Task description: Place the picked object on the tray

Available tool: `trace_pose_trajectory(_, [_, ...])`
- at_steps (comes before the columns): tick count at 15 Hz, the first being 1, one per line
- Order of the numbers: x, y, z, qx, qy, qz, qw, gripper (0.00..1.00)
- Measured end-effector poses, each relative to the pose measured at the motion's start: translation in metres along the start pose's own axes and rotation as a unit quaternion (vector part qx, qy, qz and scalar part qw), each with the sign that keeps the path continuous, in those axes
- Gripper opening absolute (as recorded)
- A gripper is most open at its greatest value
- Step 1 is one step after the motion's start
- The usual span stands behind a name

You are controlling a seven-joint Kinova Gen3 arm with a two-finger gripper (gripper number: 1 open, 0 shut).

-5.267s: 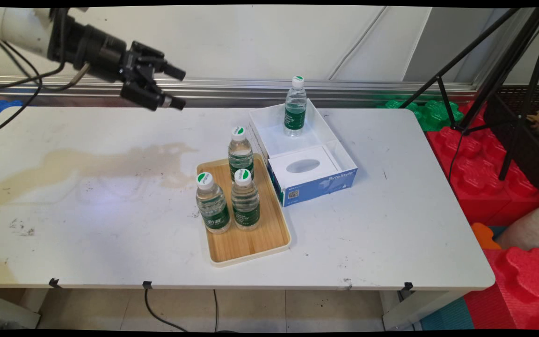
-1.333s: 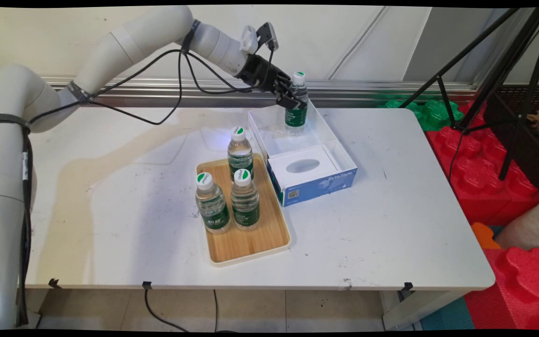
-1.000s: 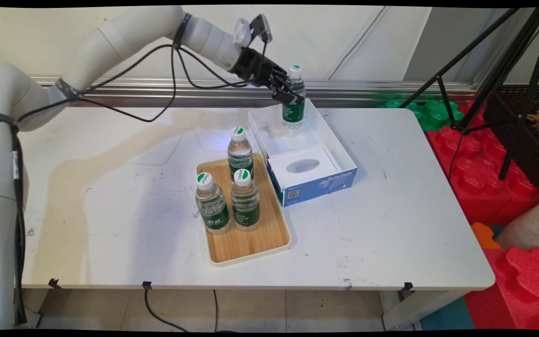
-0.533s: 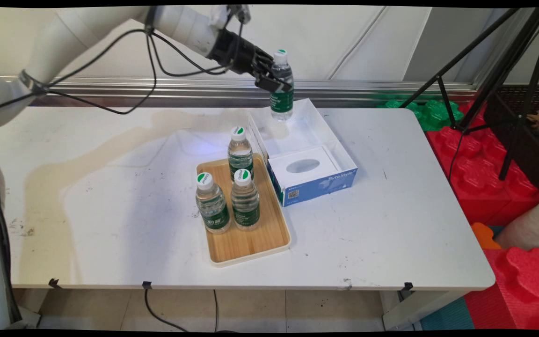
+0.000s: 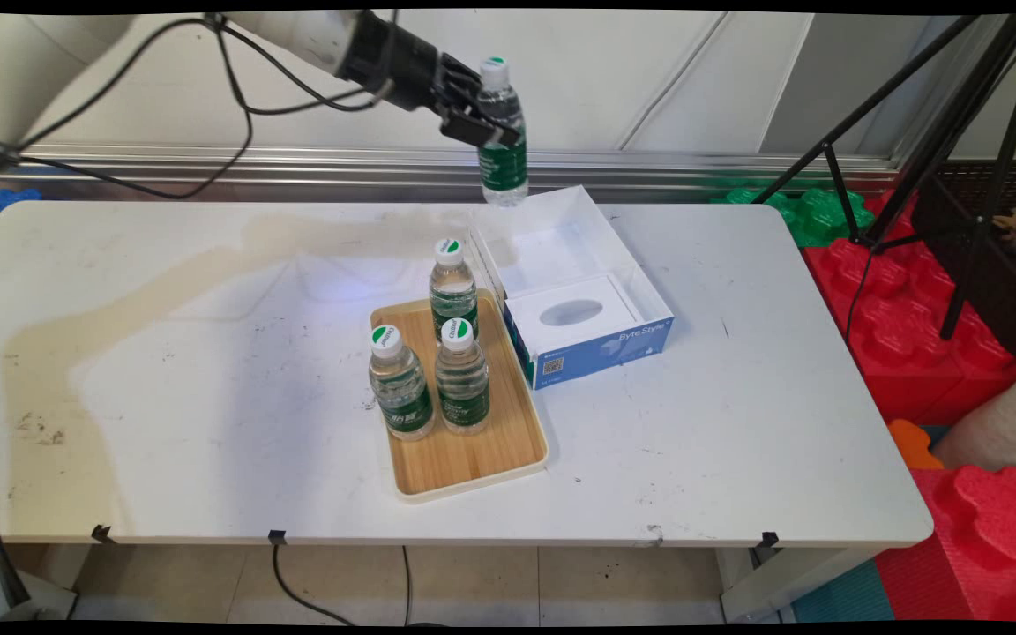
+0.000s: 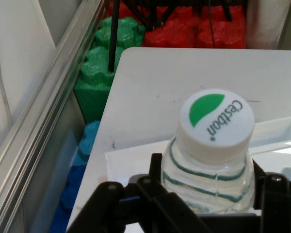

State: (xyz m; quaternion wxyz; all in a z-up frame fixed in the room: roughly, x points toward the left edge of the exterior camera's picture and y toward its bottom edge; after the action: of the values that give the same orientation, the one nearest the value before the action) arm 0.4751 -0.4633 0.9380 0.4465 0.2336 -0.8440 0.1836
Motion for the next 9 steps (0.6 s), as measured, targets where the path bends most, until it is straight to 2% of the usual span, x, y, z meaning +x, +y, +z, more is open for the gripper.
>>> trace_pose_trajectory(5, [0.006, 0.016, -0.053, 0.005, -0.005, -0.006, 1.0, 0.0])
trace_pose_trajectory(9, [0.002, 0.031, -0.093, 0.008, -0.027, -0.012, 0.9995, 0.0])
